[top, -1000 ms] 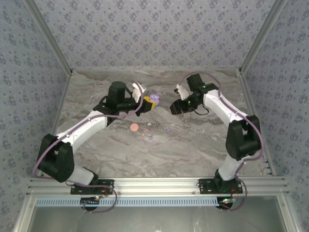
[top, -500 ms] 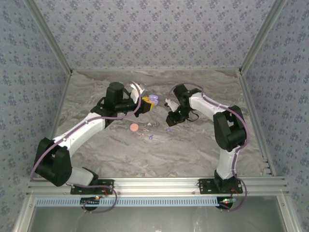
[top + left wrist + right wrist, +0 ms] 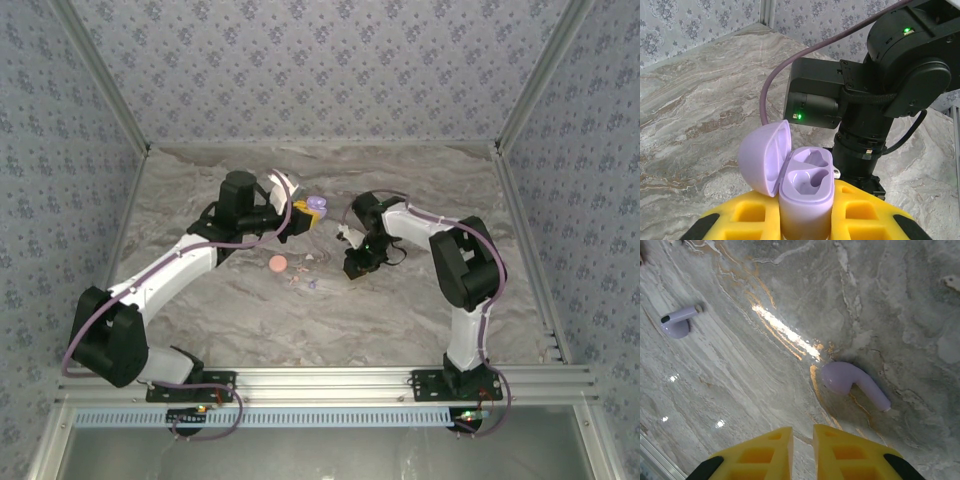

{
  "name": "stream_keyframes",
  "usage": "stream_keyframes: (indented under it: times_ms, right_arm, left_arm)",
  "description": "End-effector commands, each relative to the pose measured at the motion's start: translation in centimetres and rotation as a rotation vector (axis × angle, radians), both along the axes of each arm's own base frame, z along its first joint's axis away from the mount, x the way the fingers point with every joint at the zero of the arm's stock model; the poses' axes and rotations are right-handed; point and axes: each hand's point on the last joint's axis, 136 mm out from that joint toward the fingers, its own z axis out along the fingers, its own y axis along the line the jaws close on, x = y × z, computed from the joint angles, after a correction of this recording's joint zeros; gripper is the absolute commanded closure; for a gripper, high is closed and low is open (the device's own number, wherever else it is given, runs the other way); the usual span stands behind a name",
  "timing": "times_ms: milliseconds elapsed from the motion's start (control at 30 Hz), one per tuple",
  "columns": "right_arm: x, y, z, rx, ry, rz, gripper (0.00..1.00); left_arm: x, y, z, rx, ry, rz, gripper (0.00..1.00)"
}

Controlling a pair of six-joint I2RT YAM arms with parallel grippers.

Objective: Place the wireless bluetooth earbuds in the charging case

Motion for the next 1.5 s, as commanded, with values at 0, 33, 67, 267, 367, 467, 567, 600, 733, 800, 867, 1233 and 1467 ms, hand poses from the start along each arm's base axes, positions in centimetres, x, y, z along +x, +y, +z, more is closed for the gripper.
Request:
stream_keyframes:
  times_ms: [0,33,67,267,367,467,567,600,733,800,867,1233,1467]
  right_arm:
    - [-0.2,0.2,-0.8,-0.011,0.012,-0.017,0.81]
    - [0.0,0.2,-1.0,-0.013,0.01,-0.024,0.81]
    - [0.1,0.2,-1.1,-0.017,0.008,-0.03,0.81]
    - [0.7,0.4,-1.9,-0.031,-0.013,-0.051,0.81]
    - [1.1,0.4,-2.2,-0.036,-0.024,-0.068,0.81]
    - [1.5,0.7,-2.2,-0.029,-0.039,-0.086,0.82]
    - [2.1,1.2,-2.2,-0.012,-0.05,-0.106,0.82]
    - [2.3,1.3,-2.1,-0.006,-0.054,-0.114,0.82]
    - [3.2,1.6,-1.9,0.009,-0.075,-0.155,0.82]
    - [3.8,1.7,-1.7,0.016,-0.094,-0.175,0.83]
    - [4.4,1.7,-1.5,0.018,-0.11,-0.196,0.83]
    - [4.7,2.4,1.8,0.108,-0.156,-0.181,0.76]
    - [5.5,1.8,3.8,0.105,-0.219,-0.156,0.68]
  left_arm:
    - [-0.4,0.0,0.5,-0.004,-0.011,-0.007,0.86]
    - [-0.4,0.0,0.5,-0.005,-0.012,-0.006,0.86]
    - [-0.4,0.0,0.4,-0.002,-0.009,-0.005,0.86]
    - [-0.4,0.0,0.3,0.002,-0.007,-0.002,0.86]
    - [-0.4,0.1,0.2,0.004,-0.008,-0.002,0.86]
    - [-0.4,0.1,0.1,0.008,-0.007,0.0,0.86]
    - [-0.3,0.2,0.1,0.011,-0.005,0.003,0.86]
    - [-0.4,0.1,0.1,0.011,-0.005,0.001,0.86]
    - [-0.4,0.1,0.0,0.014,-0.003,0.0,0.86]
    - [-0.4,0.2,0.0,0.016,-0.004,0.002,0.86]
    - [-0.4,0.2,0.0,0.017,-0.002,0.003,0.86]
    - [-0.4,0.3,0.1,0.018,-0.006,0.004,0.86]
    - [-0.5,0.2,0.2,0.015,-0.006,0.001,0.86]
